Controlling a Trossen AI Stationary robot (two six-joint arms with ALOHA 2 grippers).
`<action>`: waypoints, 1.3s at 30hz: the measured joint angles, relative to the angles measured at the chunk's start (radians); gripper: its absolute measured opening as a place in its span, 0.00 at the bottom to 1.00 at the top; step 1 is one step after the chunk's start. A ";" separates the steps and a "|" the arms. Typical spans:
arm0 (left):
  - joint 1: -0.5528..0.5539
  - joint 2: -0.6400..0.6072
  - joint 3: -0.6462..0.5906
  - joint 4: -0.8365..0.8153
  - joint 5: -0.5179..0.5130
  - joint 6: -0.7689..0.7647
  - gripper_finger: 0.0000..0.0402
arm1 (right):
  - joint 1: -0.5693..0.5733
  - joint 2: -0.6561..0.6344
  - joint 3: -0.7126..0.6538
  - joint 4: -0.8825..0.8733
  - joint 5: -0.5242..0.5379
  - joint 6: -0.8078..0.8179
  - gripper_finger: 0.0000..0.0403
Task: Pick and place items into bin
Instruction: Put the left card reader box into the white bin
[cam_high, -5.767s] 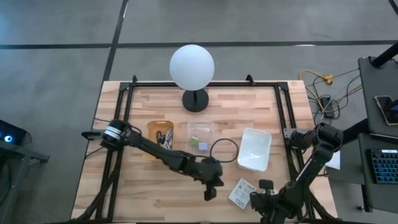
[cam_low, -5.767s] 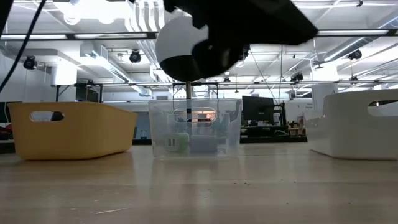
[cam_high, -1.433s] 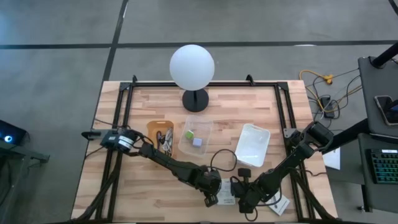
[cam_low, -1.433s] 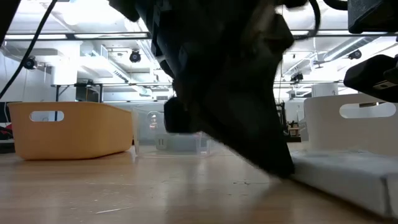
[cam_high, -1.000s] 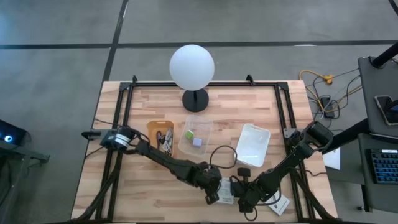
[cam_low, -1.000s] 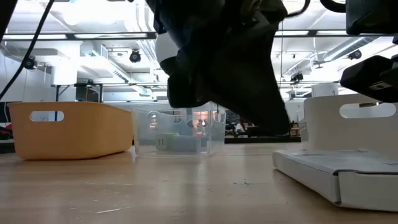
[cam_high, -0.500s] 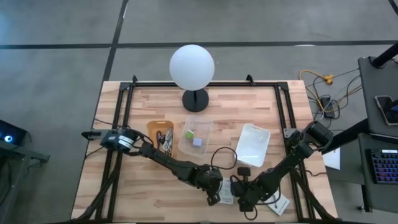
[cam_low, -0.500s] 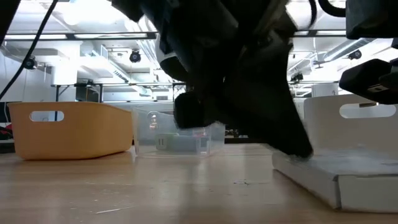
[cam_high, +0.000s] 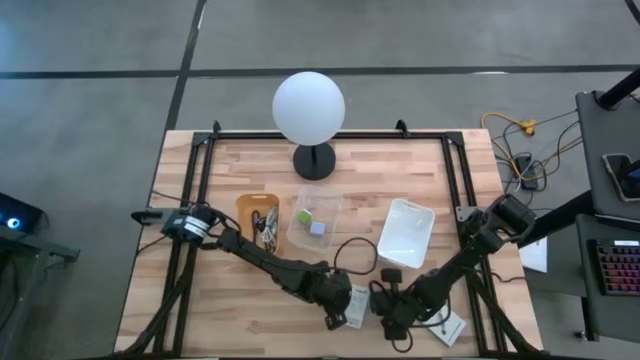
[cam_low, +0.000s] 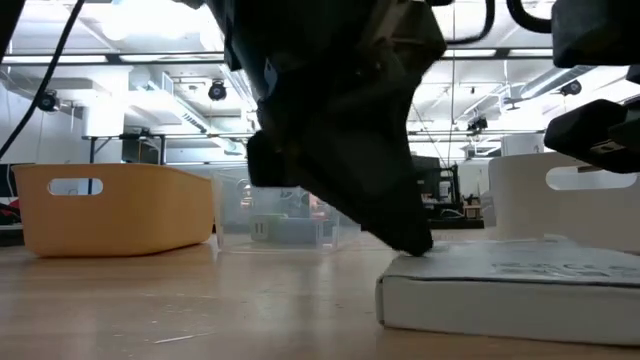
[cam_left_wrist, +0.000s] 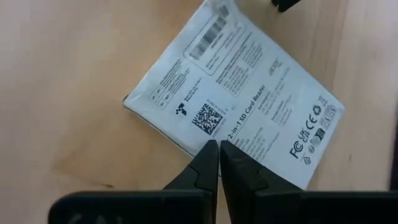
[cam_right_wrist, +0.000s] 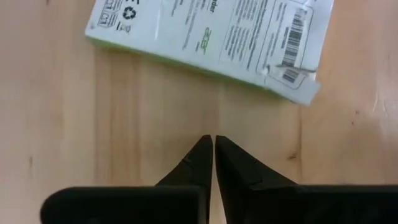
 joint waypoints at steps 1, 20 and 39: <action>0.000 -0.012 0.000 -0.004 -0.022 0.019 0.00 | -0.004 0.000 -0.001 0.000 0.000 0.000 0.02; -0.013 -0.050 -0.035 -0.008 -0.057 -0.008 0.00 | -0.044 0.000 -0.010 0.030 -0.020 0.001 0.36; -0.014 -0.055 -0.109 0.093 -0.014 -0.060 0.00 | -0.064 0.000 -0.022 0.074 -0.013 0.000 0.35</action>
